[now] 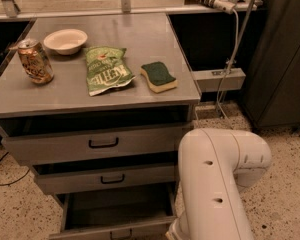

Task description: Close bottom drawer

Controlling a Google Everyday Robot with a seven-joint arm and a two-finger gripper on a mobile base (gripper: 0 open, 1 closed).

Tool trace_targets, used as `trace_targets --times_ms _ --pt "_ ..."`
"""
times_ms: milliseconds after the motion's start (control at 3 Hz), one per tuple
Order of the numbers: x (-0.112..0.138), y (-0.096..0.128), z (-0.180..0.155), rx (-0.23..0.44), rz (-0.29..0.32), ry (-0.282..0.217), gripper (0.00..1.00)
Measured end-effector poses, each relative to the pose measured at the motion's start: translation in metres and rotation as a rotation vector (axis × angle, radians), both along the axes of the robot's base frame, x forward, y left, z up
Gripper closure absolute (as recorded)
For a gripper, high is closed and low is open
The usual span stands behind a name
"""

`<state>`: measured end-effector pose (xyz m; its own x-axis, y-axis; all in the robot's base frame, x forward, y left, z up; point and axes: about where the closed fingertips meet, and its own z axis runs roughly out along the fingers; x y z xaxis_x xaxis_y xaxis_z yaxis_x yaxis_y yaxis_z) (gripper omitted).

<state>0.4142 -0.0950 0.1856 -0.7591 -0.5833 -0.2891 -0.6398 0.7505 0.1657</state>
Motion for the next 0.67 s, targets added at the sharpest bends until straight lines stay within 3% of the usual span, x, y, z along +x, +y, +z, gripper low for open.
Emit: trace_targets --times_ms 667 --pt "0.0000 0.0000 0.0000 0.000 0.000 0.000 0.11"
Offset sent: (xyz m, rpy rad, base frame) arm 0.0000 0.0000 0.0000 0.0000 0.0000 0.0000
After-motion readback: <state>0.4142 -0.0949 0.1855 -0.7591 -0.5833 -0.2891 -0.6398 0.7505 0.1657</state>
